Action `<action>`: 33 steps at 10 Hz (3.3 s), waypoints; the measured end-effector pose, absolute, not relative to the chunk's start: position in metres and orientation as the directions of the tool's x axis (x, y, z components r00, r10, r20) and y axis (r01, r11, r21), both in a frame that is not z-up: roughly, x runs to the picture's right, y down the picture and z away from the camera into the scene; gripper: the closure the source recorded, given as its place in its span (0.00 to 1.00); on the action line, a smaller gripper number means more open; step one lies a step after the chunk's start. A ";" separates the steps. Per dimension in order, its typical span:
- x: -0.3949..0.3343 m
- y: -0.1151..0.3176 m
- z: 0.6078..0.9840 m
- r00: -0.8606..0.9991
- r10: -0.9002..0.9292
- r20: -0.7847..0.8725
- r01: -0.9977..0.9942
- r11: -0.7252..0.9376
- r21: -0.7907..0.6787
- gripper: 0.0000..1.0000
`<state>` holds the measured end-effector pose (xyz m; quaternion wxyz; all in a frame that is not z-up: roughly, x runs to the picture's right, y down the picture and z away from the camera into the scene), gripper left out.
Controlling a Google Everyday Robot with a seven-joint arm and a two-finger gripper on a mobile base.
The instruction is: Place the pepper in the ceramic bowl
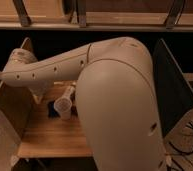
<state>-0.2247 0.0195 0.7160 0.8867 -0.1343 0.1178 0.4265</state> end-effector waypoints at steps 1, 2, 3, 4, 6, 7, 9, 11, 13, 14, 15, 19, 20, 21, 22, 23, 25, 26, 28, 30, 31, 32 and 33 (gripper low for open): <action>-0.225 0.020 0.716 0.608 0.725 -0.324 -0.788 0.600 -0.138 0.20; -0.225 0.020 0.717 0.609 0.724 -0.325 -0.788 0.600 -0.138 0.20; -0.225 0.020 0.717 0.608 0.724 -0.325 -0.788 0.600 -0.138 0.20; -0.224 0.020 0.717 0.608 0.724 -0.325 -0.788 0.600 -0.137 0.20; -0.224 0.020 0.717 0.608 0.724 -0.325 -0.788 0.600 -0.137 0.20; -0.224 0.020 0.717 0.608 0.724 -0.325 -0.788 0.600 -0.137 0.20; -0.224 0.020 0.717 0.608 0.725 -0.325 -0.788 0.600 -0.137 0.20; -0.224 0.020 0.717 0.608 0.725 -0.325 -0.788 0.600 -0.137 0.20; -0.224 0.020 0.717 0.608 0.725 -0.325 -0.788 0.600 -0.137 0.20; -0.224 0.020 0.717 0.608 0.725 -0.325 -0.788 0.600 -0.137 0.20; -0.224 0.020 0.717 0.608 0.725 -0.325 -0.788 0.600 -0.137 0.20; -0.224 0.020 0.717 0.608 0.725 -0.325 -0.788 0.600 -0.137 0.20; -0.224 0.019 0.717 0.608 0.725 -0.324 -0.788 0.600 -0.137 0.20; -0.224 0.016 0.716 0.607 0.729 -0.317 -0.790 0.598 -0.138 0.20; -0.221 0.006 0.712 0.599 0.745 -0.294 -0.798 0.585 -0.146 0.20; -0.211 -0.008 0.708 0.575 0.774 -0.266 -0.818 0.557 -0.147 0.20; -0.186 -0.028 0.700 0.520 0.820 -0.239 -0.854 0.499 -0.144 0.20; -0.168 -0.032 0.697 0.492 0.834 -0.252 -0.871 0.472 -0.136 0.20; -0.135 -0.026 0.694 0.493 0.810 -0.319 -0.869 0.479 -0.124 0.20; -0.107 -0.004 0.691 0.582 0.684 -0.441 -0.799 0.583 -0.151 0.20; -0.107 0.005 0.689 0.637 0.614 -0.467 -0.749 0.635 -0.188 0.20; -0.111 0.014 0.685 0.702 0.523 -0.483 -0.681 0.692 -0.241 0.20; -0.110 0.019 0.682 0.740 0.457 -0.493 -0.632 0.724 -0.277 0.20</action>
